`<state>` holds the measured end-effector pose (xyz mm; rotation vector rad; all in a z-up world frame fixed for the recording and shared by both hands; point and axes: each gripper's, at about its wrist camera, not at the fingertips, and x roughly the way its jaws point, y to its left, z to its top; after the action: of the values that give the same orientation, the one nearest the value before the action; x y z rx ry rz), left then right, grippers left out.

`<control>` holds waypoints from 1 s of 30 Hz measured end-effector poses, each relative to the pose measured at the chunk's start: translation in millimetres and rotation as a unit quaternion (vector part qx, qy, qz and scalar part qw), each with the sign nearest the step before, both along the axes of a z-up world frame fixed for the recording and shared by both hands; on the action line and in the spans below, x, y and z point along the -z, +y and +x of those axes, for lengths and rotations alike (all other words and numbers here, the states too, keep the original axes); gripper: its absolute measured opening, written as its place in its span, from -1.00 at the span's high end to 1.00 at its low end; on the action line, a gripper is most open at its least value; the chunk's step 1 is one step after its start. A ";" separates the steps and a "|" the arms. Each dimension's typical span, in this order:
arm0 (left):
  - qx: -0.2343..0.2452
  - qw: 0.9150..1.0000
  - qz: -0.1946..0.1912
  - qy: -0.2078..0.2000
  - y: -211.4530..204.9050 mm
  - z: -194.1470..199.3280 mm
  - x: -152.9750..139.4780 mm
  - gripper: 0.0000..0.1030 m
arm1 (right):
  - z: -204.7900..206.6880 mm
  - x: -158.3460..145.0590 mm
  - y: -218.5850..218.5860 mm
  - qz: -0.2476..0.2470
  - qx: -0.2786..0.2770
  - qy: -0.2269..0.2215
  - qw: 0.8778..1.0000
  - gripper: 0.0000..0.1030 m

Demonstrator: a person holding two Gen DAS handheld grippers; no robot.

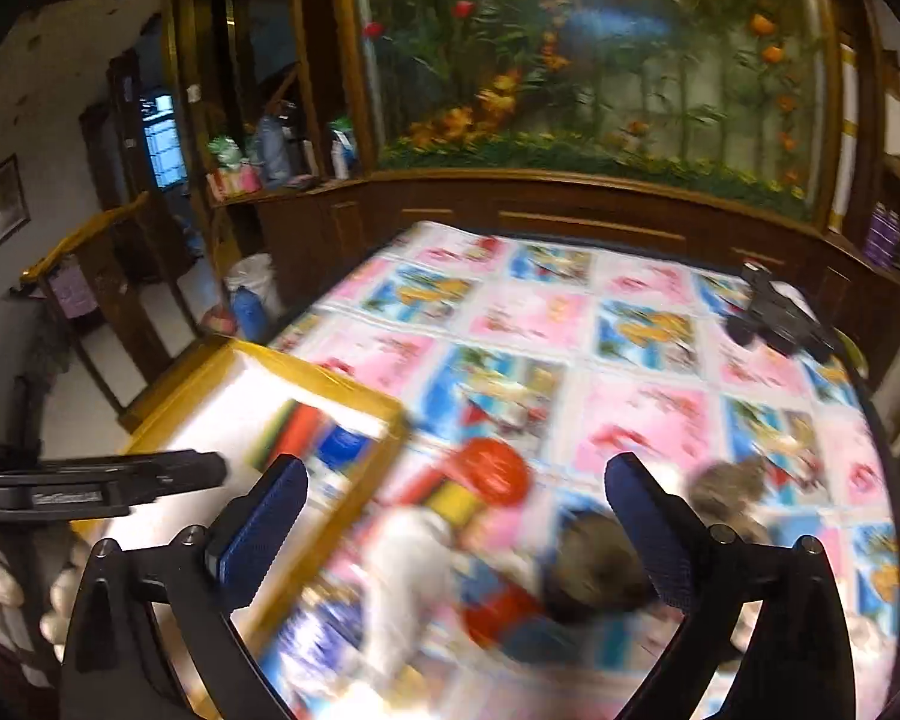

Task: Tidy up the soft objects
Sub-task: 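Open the left tool and withdraw it from the tray, then grasp the blue-white patterned bag with the left tool while the right tool grasps the red-wrapped blue towel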

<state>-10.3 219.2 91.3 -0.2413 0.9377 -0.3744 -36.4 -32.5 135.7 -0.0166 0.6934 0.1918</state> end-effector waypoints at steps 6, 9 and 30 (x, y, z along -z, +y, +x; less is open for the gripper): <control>0.084 0.992 0.094 -0.010 -78.0 -36.1 23.6 -0.17 | -54.4 34.2 -70.5 0.040 0.048 0.044 0.997 -0.93; 0.079 0.990 0.120 0.003 -88.0 -35.4 44.2 -0.16 | -75.0 40.2 -102.2 0.074 0.068 0.058 0.993 -0.92; 0.043 0.983 0.176 -0.007 -86.4 -40.9 51.0 -0.18 | -70.4 51.3 -96.6 0.102 0.019 0.076 0.992 -0.93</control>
<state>-51.3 132.8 40.2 0.1254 0.9851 -0.2824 -106.8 -129.2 84.4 0.2081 0.8227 0.2281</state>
